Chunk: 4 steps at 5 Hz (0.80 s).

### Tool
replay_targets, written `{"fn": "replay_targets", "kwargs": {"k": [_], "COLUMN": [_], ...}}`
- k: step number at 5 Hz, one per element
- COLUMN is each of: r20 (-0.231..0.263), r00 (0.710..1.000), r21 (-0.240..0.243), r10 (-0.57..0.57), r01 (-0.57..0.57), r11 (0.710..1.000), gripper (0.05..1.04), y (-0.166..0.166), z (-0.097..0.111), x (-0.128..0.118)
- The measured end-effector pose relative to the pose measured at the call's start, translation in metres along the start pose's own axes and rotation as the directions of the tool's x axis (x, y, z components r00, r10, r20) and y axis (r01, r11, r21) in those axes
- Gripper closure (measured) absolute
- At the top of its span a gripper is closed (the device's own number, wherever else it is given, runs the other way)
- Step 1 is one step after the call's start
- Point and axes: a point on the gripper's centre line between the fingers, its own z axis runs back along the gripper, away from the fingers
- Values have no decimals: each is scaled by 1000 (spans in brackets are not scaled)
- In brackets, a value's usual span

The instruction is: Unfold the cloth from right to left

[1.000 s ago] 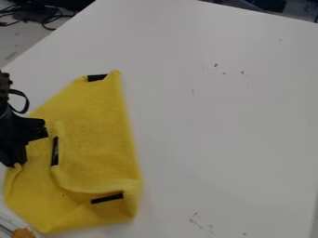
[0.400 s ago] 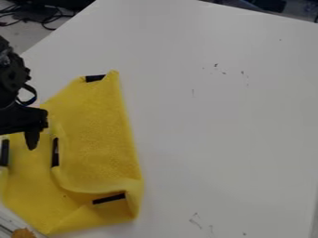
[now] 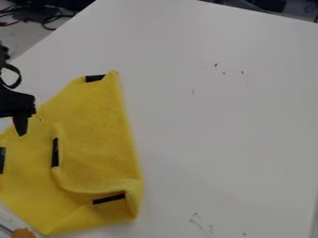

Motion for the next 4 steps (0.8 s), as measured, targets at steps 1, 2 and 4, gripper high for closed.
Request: {"fn": "replay_targets", "kwargs": {"k": [1,2,4], "r20": [-54,-25,-17], "r00": [990,966,924], "r21": [-84,-205,-256], "r10": [-128,-256,-382], "r01": [123,246,365], "r11": [989,947,895], "gripper": [83,83,83], "y": [-29,-62,-86], "z": [16,32,35], "x": [-5,-14,-34]}}
